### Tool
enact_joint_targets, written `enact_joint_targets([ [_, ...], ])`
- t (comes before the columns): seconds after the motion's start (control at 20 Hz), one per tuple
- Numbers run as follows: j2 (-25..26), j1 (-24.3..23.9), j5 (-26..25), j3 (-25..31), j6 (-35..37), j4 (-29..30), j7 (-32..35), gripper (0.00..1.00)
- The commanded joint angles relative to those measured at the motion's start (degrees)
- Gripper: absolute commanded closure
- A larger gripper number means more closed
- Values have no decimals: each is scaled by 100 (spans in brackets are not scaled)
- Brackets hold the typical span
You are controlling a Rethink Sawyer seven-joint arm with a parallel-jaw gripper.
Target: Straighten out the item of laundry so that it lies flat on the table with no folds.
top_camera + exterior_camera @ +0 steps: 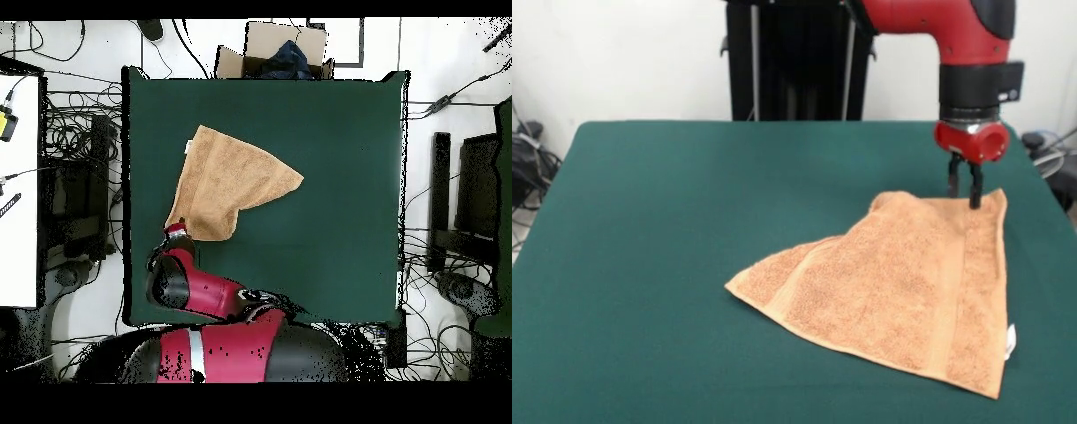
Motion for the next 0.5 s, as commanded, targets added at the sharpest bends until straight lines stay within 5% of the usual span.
enact_joint_targets([
  [0.05, 48, 2565, 1850, -2488, 2762, -984, -1385, 0],
  [0.5, 50, 1887, 476, -2423, 2464, -1143, -545, 0],
])
